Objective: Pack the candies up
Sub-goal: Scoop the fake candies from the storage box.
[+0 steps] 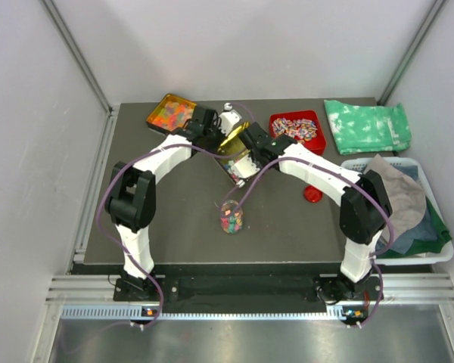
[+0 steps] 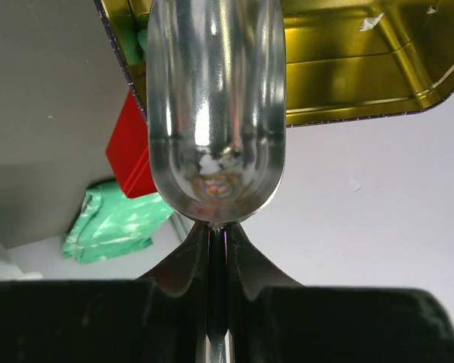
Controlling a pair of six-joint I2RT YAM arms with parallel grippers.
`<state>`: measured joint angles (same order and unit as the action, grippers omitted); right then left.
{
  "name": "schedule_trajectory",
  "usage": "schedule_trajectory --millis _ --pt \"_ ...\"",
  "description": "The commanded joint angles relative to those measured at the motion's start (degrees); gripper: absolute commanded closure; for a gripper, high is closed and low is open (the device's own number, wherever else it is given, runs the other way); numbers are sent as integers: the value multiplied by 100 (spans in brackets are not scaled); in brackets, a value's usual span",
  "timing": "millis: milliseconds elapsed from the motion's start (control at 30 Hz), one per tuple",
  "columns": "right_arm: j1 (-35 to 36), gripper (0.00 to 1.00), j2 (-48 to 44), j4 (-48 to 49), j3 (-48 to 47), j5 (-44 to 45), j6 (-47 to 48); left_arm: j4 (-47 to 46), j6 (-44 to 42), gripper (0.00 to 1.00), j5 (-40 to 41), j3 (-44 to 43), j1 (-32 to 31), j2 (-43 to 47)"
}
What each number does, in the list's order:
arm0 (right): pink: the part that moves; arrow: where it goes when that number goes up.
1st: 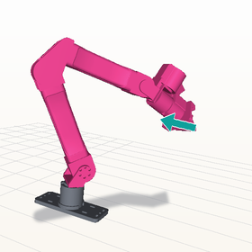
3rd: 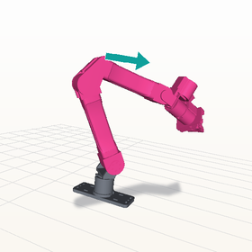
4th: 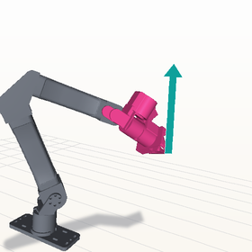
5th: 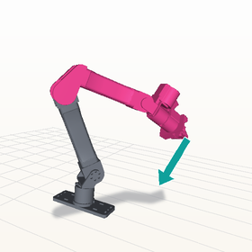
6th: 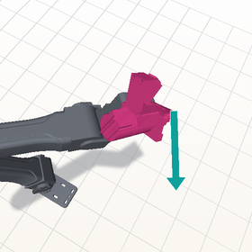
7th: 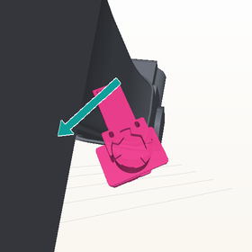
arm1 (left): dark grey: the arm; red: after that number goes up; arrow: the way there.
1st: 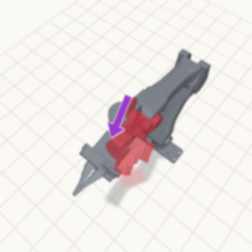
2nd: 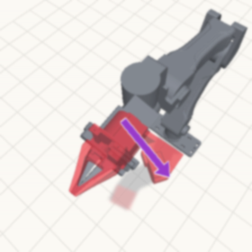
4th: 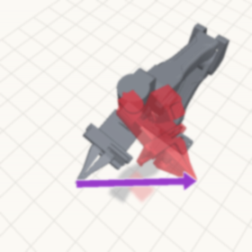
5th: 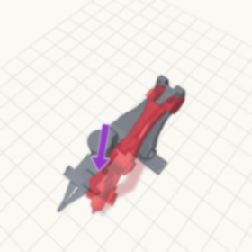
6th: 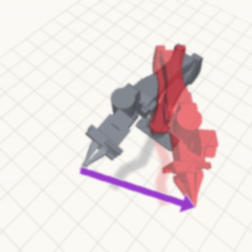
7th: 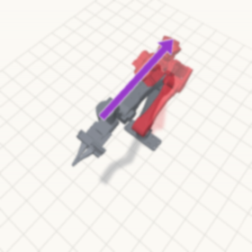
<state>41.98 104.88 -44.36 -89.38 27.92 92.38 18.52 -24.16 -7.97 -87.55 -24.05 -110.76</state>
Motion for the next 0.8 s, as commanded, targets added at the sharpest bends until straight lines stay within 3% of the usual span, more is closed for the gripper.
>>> schedule_trajectory --millis 0,133,400,533,667,767 --pt "-23 100 182 -469 -35 -262 -343 -675 342 100 -189 -307 -91 670" --pt "-67 100 68 470 482 64 295 -648 377 100 -196 -351 -117 687" --pt "-102 100 138 736 528 389 790 -481 325 100 -127 -439 -231 714" --pt "38 100 208 157 325 398 528 -464 289 100 -65 -465 -258 714" --pt "162 100 594 -1290 -411 170 -368 -455 368 100 120 -527 -275 679" --pt "170 100 753 -1409 -677 56 -668 -472 421 100 173 -518 -293 670"
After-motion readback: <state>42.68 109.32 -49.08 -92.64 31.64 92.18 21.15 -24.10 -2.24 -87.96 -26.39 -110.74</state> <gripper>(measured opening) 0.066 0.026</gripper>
